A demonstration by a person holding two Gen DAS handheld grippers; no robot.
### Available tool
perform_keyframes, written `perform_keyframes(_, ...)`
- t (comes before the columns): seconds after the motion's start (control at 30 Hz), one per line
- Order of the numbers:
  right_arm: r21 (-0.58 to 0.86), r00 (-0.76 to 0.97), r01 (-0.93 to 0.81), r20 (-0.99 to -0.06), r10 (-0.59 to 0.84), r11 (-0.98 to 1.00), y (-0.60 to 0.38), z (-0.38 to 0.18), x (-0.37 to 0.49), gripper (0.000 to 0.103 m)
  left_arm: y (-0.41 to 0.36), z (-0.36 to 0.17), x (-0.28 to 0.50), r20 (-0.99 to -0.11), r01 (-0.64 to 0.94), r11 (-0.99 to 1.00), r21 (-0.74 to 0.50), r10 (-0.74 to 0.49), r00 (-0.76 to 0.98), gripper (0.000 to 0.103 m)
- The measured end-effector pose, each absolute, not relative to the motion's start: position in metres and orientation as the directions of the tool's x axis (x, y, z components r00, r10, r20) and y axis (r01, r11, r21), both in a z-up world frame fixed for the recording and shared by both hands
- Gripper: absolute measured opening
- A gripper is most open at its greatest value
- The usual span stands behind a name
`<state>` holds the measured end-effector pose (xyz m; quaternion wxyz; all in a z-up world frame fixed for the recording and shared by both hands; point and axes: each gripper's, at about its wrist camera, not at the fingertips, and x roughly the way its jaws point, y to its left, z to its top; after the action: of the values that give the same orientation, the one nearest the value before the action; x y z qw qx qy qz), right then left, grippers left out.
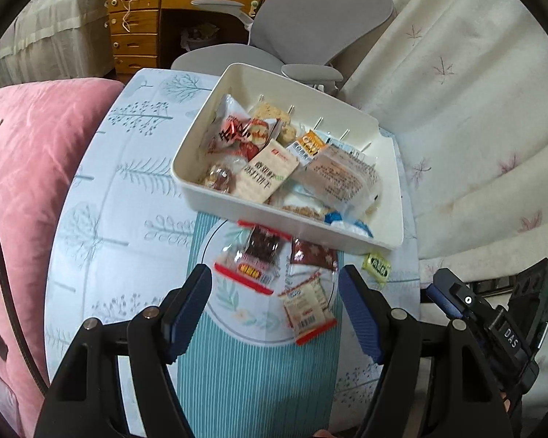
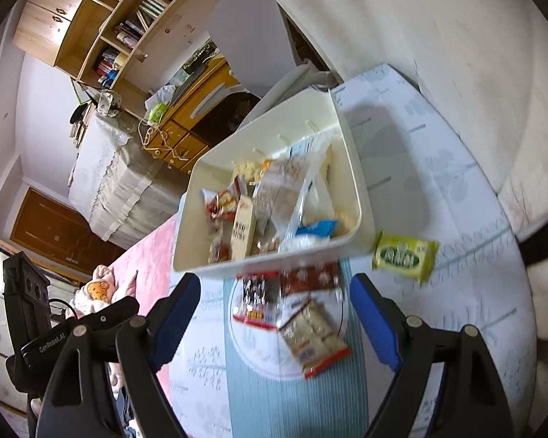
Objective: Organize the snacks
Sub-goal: 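Withdraw both grippers from the tray toward the remaining snacks, then grasp the dark chocolate pack with the left gripper while the right grasps the cracker pack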
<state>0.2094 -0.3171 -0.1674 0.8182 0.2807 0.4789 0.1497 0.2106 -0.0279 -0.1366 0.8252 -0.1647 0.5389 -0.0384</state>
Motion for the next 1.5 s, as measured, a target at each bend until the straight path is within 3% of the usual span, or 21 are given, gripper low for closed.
perform_keyframes(0.37,0.567,0.449,-0.024,-0.73,0.516,0.823,-0.306,-0.183,0.165,0.085,-0.039,-0.149,0.168,-0.892,-0.079,0.962,-0.261,-0.209,0.4,0.071)
perform_keyframes(0.8,0.457,0.421,-0.031,-0.801,0.426,0.889,-0.282,-0.205,0.142,0.084,-0.035,-0.179,0.178,-0.919,-0.015,0.963,-0.268,-0.251,0.306,0.071)
perform_keyframes(1.17,0.243,0.429,-0.09,-0.866,0.257,0.966,-0.229,-0.226,0.142,0.084,-0.038,-0.216,0.212,-0.915,0.128,0.94,-0.317,-0.338,0.219,0.071)
perform_keyframes(1.5,0.077,0.433,-0.141,-0.892,0.131,0.987,-0.181,-0.255,0.144,0.084,-0.025,-0.259,0.247,-0.89,0.148,0.9,-0.41,-0.43,0.153,0.071)
